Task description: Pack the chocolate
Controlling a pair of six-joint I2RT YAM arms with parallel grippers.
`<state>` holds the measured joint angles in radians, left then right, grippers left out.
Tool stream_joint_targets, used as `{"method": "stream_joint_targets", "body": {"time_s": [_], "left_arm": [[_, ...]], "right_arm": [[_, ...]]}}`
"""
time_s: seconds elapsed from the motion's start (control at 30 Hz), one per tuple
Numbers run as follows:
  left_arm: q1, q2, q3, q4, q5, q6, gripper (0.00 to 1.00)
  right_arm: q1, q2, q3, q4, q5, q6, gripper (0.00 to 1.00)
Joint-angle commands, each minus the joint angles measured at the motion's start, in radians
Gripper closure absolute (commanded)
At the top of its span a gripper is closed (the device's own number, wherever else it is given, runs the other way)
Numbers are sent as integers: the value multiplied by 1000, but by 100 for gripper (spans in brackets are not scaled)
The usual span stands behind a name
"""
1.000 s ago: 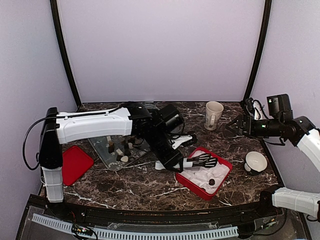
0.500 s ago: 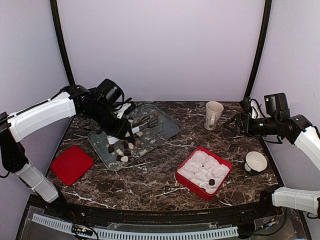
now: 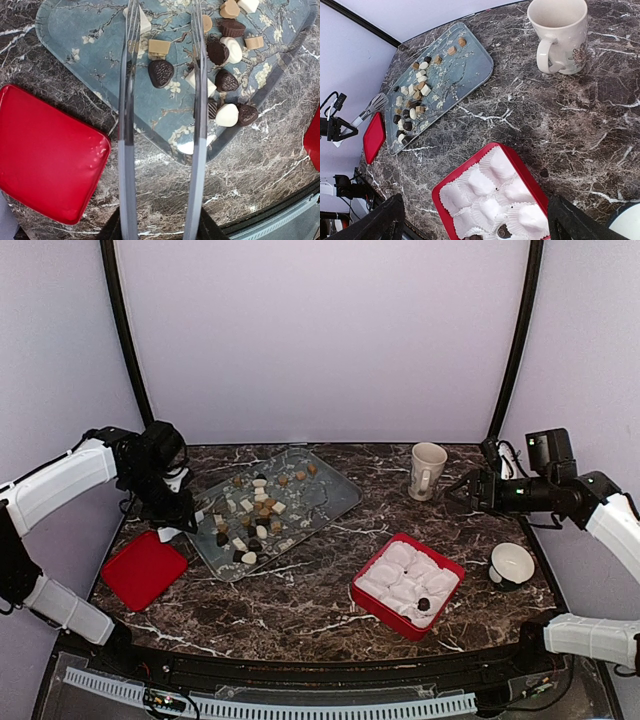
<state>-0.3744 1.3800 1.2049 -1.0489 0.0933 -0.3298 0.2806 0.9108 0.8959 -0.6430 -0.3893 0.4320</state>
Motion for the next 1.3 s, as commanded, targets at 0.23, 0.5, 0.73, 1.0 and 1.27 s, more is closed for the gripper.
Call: {"method": "stream_joint_targets", "body": {"time_s": [0.23,0.5,0.73,1.0,1.27], "left_arm": [[5,-83,-108,-78,67,-12,61],[-43,-49,-83,-79,15,1,63],[-105,9,-46,-126,-109,-8,64],[-105,23,-32,-121,-131,-3,65],[-109,71,6,-106,-130,36,65]], "right_arm": [[-6,-15,-12,22,7,3,0],[-5,-2,-22,50,-8,16,0],[-5,-6,-18,44,-4,13,0],[-5,-11,-20,40,0,14,0],[-6,-7,-24,47,-3,19,0]]}}
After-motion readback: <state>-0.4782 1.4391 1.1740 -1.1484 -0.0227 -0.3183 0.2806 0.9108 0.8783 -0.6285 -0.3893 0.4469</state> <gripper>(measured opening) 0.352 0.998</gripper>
